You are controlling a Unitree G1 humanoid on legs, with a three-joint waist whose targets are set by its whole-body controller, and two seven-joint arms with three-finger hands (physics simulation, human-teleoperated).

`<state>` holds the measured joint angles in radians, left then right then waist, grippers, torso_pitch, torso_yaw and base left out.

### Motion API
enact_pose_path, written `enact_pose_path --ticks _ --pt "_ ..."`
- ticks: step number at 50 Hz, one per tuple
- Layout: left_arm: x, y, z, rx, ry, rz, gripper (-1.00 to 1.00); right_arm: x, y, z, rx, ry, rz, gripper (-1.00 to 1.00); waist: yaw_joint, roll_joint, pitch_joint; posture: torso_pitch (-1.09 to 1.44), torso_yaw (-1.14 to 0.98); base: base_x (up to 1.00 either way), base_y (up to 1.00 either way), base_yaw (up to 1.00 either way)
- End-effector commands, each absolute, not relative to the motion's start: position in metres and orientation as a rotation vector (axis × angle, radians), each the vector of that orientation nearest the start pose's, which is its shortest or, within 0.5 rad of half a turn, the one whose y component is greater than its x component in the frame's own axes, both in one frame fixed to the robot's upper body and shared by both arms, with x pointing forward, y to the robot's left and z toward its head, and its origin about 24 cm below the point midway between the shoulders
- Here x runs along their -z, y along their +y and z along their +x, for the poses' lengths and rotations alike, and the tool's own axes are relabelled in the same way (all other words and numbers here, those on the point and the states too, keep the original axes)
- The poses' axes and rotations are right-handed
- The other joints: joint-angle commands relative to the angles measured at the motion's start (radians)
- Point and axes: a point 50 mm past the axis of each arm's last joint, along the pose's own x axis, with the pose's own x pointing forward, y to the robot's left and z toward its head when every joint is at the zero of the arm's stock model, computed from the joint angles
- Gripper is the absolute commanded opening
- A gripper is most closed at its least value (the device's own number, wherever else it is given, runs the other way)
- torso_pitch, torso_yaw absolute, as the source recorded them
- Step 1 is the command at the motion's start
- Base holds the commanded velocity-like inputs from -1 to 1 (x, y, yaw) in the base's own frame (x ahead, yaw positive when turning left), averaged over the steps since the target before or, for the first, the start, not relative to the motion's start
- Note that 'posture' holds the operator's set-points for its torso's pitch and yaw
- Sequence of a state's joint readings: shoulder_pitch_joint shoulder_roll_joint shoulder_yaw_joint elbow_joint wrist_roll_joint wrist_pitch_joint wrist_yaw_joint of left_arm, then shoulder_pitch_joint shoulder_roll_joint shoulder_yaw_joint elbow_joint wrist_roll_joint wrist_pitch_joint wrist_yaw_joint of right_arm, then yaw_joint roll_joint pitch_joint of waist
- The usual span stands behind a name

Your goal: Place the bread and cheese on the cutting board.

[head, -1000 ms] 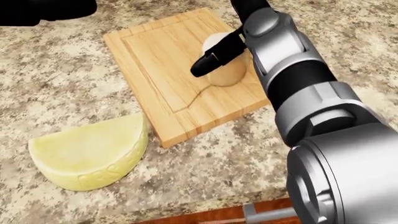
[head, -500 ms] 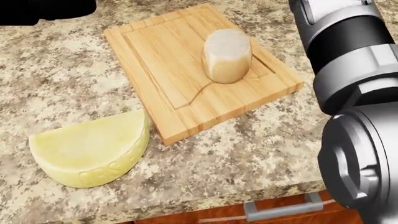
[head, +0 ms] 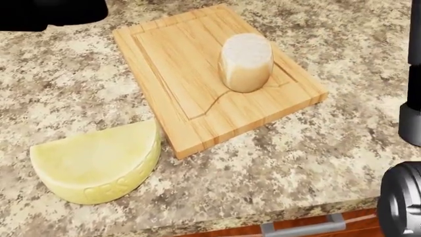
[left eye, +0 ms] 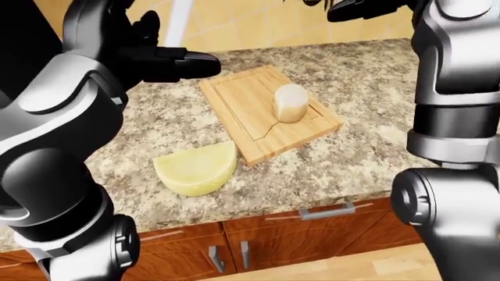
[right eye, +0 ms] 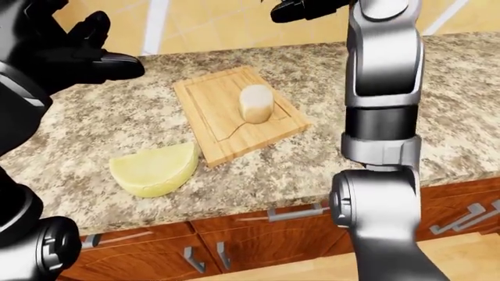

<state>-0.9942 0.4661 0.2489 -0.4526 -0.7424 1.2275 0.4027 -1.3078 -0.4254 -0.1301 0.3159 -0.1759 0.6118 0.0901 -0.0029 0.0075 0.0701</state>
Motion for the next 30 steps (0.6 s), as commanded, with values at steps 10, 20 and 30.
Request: enact_pose_path --ticks 10,20,30 --pt "-0.342 0.167 0.276 0.056 -0.303 -0.012 1.0 -0.401 -0.176 0.315 0.156 -0.494 -0.372 1.0 -0.001 0.0 -0.027 0.0 0.0 0.0 0.0 0.0" --pt "-0.342 0.167 0.275 0.057 -0.304 -0.01 1.0 -0.399 -0.173 0.293 0.158 -0.507 -0.39 1.0 -0.001 0.0 -0.026 0.0 0.0 0.0 0.0 0.0" --pt "-0.348 0.17 0.27 0.056 -0.318 -0.015 1.0 -0.379 -0.175 0.294 0.158 -0.489 -0.372 1.0 -0.002 0.001 -0.027 0.0 0.0 0.0 0.0 0.0"
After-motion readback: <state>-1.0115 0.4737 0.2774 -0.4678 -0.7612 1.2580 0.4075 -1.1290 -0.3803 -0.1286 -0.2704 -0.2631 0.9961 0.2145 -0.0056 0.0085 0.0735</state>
